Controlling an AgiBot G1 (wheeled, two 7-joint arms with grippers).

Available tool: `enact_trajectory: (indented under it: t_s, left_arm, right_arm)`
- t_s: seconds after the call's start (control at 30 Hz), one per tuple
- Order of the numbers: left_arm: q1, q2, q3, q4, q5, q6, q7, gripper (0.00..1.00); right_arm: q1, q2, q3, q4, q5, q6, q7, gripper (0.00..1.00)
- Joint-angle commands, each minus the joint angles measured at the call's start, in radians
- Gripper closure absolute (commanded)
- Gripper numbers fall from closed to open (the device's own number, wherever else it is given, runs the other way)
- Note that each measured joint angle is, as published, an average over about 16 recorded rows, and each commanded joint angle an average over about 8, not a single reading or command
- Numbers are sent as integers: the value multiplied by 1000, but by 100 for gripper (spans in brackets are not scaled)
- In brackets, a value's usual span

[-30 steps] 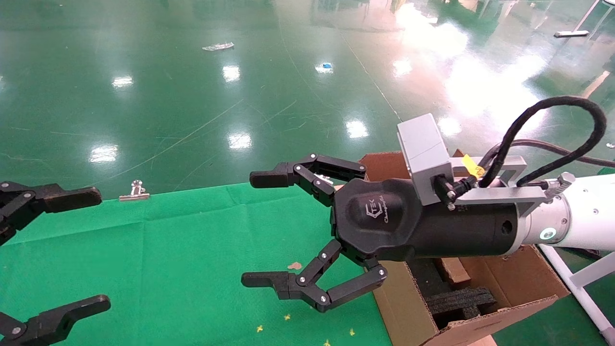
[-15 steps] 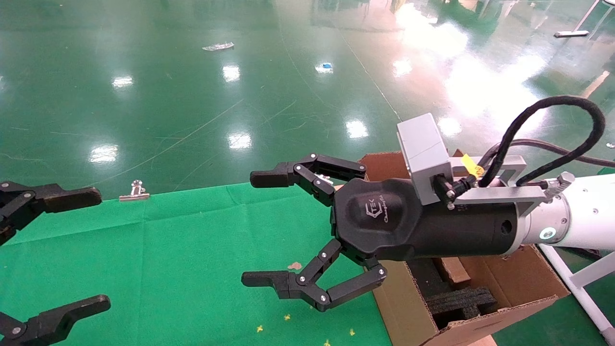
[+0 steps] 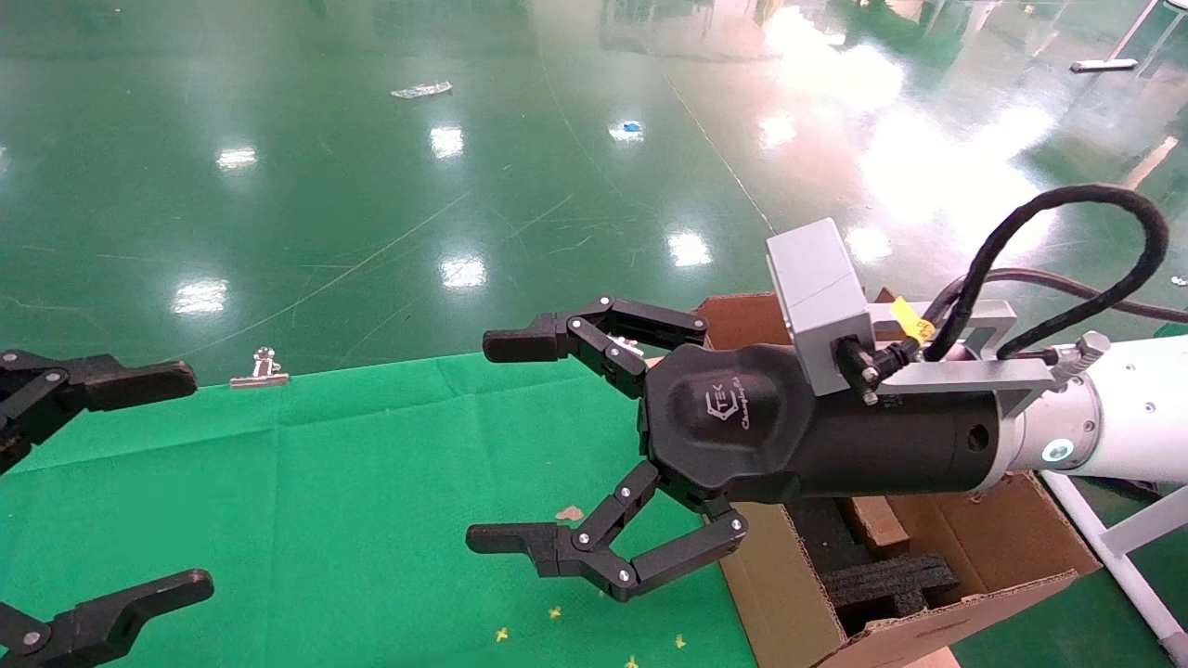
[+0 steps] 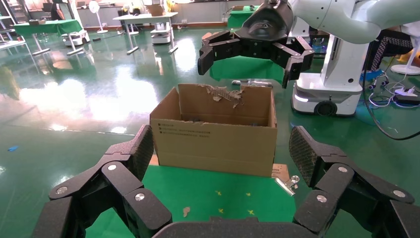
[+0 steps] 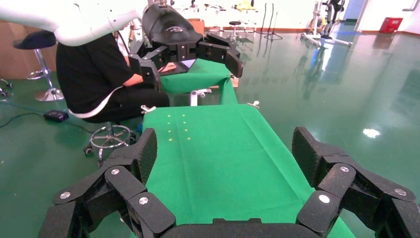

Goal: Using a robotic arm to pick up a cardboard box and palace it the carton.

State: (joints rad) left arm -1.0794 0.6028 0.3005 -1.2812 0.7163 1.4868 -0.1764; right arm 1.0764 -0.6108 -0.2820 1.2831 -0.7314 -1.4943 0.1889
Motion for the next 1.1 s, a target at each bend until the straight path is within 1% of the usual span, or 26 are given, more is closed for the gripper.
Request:
enact_trajectory:
  t_s: [0.03, 1.1]
  left_arm:
    - [0, 0, 0, 0, 0, 0, 0, 0]
    - [0, 0, 0, 0, 0, 0, 0, 0]
  right_arm:
    - [0, 0, 0, 0, 0, 0, 0, 0]
    - [0, 0, 0, 0, 0, 0, 0, 0]
